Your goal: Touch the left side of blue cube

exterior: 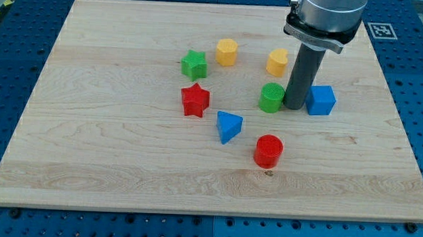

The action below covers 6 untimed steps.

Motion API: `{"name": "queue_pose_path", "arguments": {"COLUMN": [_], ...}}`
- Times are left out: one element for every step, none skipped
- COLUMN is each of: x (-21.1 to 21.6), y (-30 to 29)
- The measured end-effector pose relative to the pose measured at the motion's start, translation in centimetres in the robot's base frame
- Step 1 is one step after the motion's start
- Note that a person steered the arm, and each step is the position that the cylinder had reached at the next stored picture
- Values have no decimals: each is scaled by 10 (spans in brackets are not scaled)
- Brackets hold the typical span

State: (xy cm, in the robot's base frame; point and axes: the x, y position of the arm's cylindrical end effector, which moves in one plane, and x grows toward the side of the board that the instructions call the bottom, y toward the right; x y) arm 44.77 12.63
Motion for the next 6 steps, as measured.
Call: {"name": "queue_pose_path", "arguments": {"x": [0, 0, 0, 0, 1, 1], "y": [0, -11, -29, -30, -24, -18]}}
